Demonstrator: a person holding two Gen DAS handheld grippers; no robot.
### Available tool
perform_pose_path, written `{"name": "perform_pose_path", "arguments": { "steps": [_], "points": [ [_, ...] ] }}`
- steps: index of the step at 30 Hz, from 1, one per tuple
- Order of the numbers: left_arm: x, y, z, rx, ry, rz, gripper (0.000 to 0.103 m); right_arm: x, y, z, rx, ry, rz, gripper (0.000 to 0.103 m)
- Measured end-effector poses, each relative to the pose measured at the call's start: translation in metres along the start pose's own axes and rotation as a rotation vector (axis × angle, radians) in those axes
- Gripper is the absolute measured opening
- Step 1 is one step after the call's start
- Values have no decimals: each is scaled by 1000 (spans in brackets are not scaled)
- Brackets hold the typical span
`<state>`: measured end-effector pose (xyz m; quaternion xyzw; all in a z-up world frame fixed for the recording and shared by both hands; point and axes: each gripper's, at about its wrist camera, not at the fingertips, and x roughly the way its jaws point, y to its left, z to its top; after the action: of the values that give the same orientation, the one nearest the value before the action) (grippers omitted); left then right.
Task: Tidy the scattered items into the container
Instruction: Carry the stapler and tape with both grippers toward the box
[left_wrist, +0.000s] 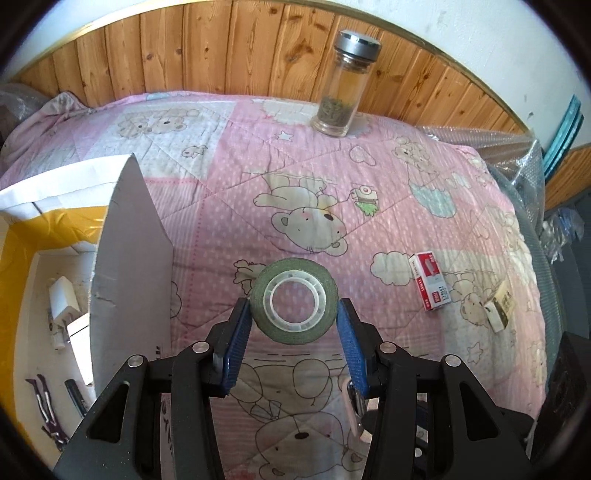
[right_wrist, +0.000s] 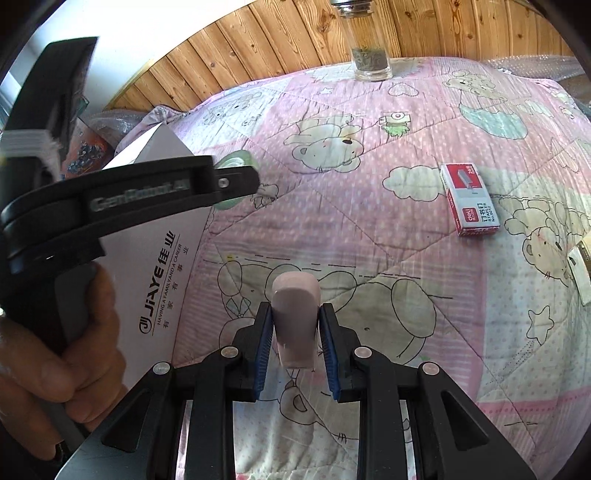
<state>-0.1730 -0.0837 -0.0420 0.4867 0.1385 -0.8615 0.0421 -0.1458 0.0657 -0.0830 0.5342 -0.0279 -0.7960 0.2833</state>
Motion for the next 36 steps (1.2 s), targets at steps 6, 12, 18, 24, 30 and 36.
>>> {"name": "perform_pose_path", "arguments": {
  "steps": [6,12,18,24,30,36],
  "points": [
    [-33,5,-3,0,-43,-29,49,-5,6,3,-19,-34,-18,27],
    [-57,10,-13,4,-66,-60,49,-16,5,1,-52,-54,-33,27],
    [-76,14,-30,3,-73,-86,49,-21,11,2,-84,-99,-53,27],
    [-103,33,-45,-30,-102,-108,49,-26,16,1,-109,-123,-71,27],
    [-120,58,-57,-79,-120,-113,49,-29,27,-4,-156,-149,-97,27],
    [-131,76,-67,-99,-136,-112,49,-37,42,-13,-200,-182,-101,27]
  ]
}}
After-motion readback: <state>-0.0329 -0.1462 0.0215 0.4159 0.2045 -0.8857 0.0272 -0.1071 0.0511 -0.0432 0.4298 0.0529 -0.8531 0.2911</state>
